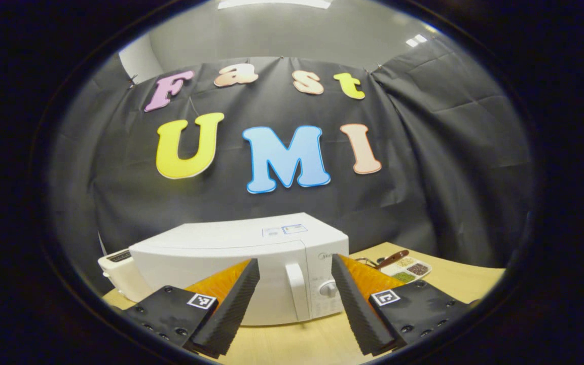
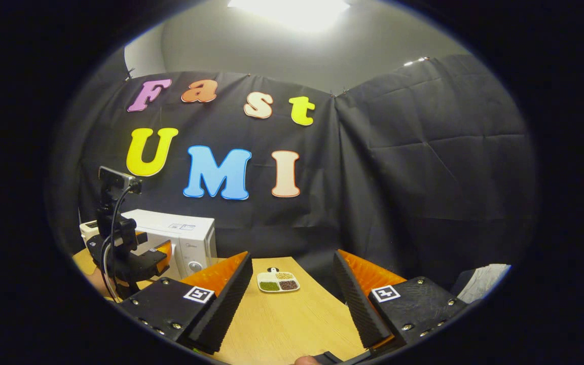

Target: Open the microwave oven with the left hand, put the food in, and close the microwave oven.

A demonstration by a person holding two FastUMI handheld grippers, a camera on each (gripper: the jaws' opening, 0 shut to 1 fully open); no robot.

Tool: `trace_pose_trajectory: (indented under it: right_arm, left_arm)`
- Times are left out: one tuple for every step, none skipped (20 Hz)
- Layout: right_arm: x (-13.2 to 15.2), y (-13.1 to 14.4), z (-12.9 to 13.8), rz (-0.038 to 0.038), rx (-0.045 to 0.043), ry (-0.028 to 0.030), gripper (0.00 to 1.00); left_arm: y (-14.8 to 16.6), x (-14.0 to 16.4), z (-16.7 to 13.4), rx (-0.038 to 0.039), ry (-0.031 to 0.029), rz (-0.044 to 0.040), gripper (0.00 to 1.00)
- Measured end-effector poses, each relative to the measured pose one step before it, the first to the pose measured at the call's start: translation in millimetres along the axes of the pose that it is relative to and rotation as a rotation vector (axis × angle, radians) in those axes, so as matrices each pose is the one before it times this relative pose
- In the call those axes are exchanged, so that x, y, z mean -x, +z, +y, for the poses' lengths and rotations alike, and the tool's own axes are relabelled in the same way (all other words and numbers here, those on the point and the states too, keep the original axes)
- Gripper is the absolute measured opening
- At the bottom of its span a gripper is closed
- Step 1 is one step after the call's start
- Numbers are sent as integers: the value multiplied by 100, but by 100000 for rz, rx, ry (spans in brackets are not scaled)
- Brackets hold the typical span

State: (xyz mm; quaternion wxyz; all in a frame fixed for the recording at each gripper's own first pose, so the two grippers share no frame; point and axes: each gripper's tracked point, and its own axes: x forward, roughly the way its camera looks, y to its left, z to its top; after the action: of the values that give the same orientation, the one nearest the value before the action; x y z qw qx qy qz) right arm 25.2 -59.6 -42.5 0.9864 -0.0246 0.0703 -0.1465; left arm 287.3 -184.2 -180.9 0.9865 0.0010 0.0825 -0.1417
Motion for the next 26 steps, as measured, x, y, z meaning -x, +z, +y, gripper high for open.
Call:
trace_pose_trajectory:
  right_arm:
    - [41,-214,-261,602,158,-1438,97]
    - [72,8,-213,176,356,-1680,97]
    - [-42,-62,-393,123,416,-1698,97]
    - [-18,-69,-274,415,397,-1334,97]
    - [47,-123,-214,422,254,-1109,97]
    - [-62,-75,-255,618,241,-1030,97]
    - [-84,-139,-253,344,218,-786,97]
    - [-54,84,-229,40,265,-1164,97]
    - [-129,28,-277,-36,41,-1049,97]
    - [-49,-7,-120,248,-104,-679,97]
    - [-33,-170,16,386,52,-366,97]
    - [-30,-89,19,307,356,-131,97]
    - [-115,-70,22,246,497,-32,97]
    - [7,16,91,119,448,164,97]
    - [-101,43,64,-9,264,166,97]
    - [-65,18,82,47,95,250,97]
    - [-79,-42,141,-6,102,343,97]
    - [-29,58,129,29,210,313,97]
    - [-6,-68,-5,-120,200,194,97]
    - [-7,41,94,-183,120,228,97]
    - [30,-3,10,7,58,246,97]
    - [58,13,33,-12,9,180,97]
    - [80,80,39,-195,-92,269,97]
    - [149,114,21,-299,-16,271,97]
    - [80,-2,-53,-198,226,353,97]
    - [126,69,0,-265,384,299,97]
  left_arm:
    - [-1040,-622,-142,643,434,1803,94]
    - [-779,-703,-52,532,138,1822,95]
    - [-760,-763,-24,206,148,1532,95]
    - [-544,-661,-95,-77,-5,1310,95]
    - [-565,-745,-221,-71,-842,1310,95]
    - [-366,-608,-250,79,-490,495,94]
    - [-299,-670,11,-8,16,1003,93]
    - [-419,-617,6,-122,493,898,92]
    - [-126,-524,-38,-180,86,713,92]
    - [-346,-359,-43,-415,40,893,90]
    - [-308,-389,-75,-433,21,848,83]
    - [-358,-214,-107,-175,114,891,80]
    - [-300,-124,-138,190,133,652,75]
    - [-133,1,101,251,204,224,62]
    - [-202,-1,-10,252,476,357,59]
    - [68,-46,242,-31,1112,183,58]
    - [-124,-31,593,-362,1803,-88,53]
    - [4,-86,163,753,-604,97,44]
    - [0,143,-161,21,-614,-106,36]
    - [-151,-143,-85,-322,-490,538,36]
    - [79,95,10,-339,-359,86,34]
    - [-11,-7,28,-248,-48,342,32]
    - [65,230,-17,-30,329,85,29]
    - [-65,-39,-30,-592,715,249,27]
    - [39,108,-49,-814,297,363,22]
    - [75,80,25,-18,80,102,21]
